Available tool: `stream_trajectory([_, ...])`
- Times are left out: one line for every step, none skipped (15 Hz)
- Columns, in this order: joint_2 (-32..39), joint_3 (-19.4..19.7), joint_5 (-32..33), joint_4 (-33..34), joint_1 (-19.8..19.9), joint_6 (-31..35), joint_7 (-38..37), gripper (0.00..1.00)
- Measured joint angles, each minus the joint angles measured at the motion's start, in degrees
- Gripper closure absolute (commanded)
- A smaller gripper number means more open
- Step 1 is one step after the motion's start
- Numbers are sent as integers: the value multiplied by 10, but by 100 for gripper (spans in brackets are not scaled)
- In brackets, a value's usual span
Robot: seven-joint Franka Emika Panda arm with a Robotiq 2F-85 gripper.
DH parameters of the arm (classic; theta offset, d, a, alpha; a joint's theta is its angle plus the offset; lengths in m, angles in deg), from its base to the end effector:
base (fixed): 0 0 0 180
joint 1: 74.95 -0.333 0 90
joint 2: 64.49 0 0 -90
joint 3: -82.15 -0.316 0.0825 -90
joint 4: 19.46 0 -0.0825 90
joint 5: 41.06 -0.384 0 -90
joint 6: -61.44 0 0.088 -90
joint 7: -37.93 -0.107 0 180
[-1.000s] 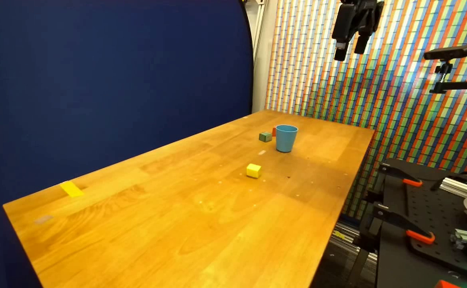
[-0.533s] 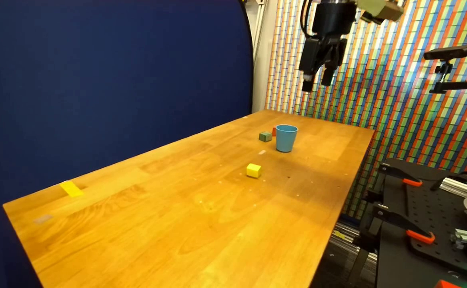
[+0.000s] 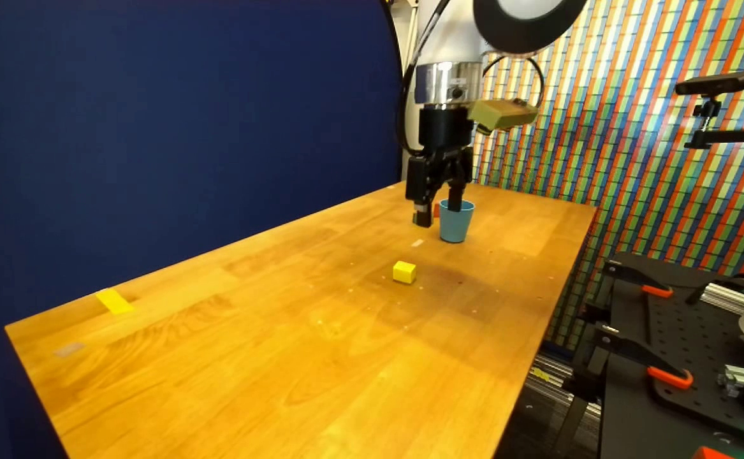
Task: Put the yellow block in the blue cup
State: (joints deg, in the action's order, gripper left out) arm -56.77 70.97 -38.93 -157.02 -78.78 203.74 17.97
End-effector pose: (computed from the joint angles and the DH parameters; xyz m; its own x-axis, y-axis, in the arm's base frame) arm 0.4761 0.1290 0.2563 0.9972 -0.0577 -0.0477 -0.0572 -0.9983 0.0122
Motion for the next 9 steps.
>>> stream_trajectory([36,6,0,29,-3,0,4,0])
stream_trajectory([73,13,0,59,-6,0,10,0])
stream_trajectory([108,21,0,89,-9,0,17,0])
stream_trajectory([139,28,0,117,-11,0,25,0])
stream_trajectory([167,35,0,143,-12,-1,34,0])
stream_trajectory([193,40,-1,167,-12,-1,43,0])
stream_trajectory([214,44,-2,187,-12,-2,51,0])
stream_trajectory([233,49,-3,204,-12,-3,56,0])
stream_trajectory([247,52,-4,218,-12,-5,59,0])
